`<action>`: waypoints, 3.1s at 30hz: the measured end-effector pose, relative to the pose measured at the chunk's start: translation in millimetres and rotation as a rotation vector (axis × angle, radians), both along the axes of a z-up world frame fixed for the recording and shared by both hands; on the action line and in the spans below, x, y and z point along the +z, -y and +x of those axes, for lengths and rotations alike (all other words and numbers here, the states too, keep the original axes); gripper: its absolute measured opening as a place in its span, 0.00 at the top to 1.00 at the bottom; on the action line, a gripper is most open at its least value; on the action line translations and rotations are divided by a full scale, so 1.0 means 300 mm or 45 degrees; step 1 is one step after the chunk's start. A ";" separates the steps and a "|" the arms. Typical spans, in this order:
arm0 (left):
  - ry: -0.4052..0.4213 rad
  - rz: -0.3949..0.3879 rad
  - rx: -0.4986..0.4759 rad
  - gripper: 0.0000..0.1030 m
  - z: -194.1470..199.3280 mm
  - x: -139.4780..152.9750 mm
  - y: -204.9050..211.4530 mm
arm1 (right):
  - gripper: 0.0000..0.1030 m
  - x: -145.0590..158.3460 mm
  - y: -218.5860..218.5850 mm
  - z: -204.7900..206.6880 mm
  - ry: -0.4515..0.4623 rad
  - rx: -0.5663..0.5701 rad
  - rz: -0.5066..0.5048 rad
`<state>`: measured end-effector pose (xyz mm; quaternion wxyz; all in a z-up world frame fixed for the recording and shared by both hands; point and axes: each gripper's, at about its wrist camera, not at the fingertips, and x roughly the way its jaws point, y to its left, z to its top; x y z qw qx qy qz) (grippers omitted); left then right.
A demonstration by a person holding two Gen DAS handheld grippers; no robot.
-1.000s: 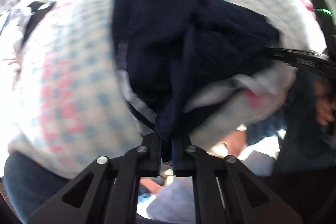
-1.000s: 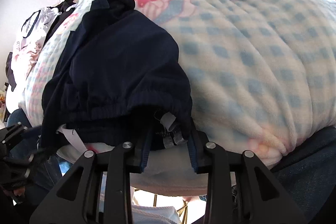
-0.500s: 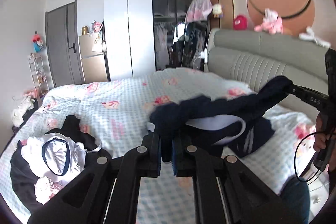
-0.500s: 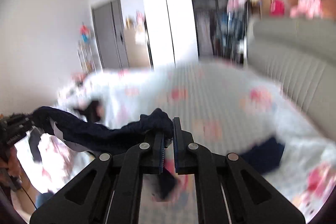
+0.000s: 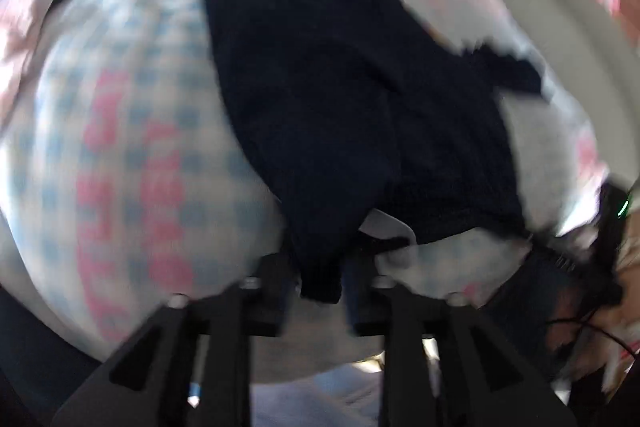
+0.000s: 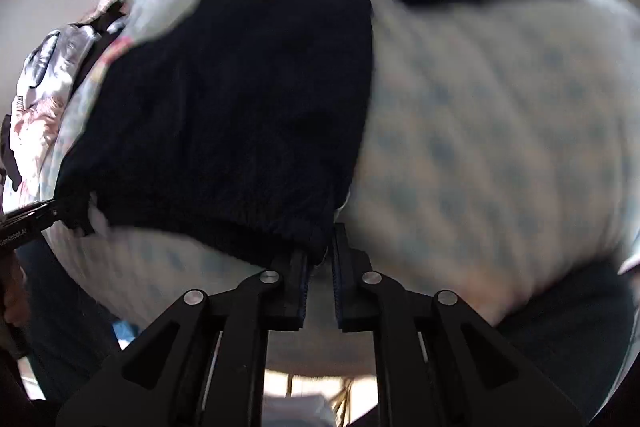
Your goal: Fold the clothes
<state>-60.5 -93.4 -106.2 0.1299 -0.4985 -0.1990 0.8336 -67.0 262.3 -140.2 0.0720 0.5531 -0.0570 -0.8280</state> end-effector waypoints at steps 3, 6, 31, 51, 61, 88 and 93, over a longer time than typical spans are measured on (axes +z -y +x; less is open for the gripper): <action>0.060 0.130 0.070 0.46 0.033 -0.077 0.056 | 0.79 0.016 -0.045 0.044 -0.025 -0.023 -0.078; 0.080 0.143 0.091 0.48 0.034 -0.085 0.088 | 0.72 0.076 -0.073 0.068 -0.095 -0.043 -0.103; -0.045 -0.364 -0.250 0.63 -0.040 -0.029 -0.180 | 0.70 0.097 0.195 0.096 -0.160 0.263 0.010; -0.200 -0.413 -0.306 0.85 0.037 0.078 -0.177 | 0.95 0.111 0.197 0.086 -0.231 0.212 -0.020; -0.054 -0.152 -0.291 0.71 0.081 0.031 -0.034 | 0.95 0.002 0.120 0.124 -0.048 0.093 -0.091; 0.237 0.221 -0.054 0.50 0.053 -0.119 0.096 | 0.48 0.037 0.023 0.031 -0.021 -0.024 -0.295; 0.177 0.074 -0.104 0.81 0.065 -0.067 0.048 | 0.79 -0.015 0.056 0.043 0.007 -0.108 -0.289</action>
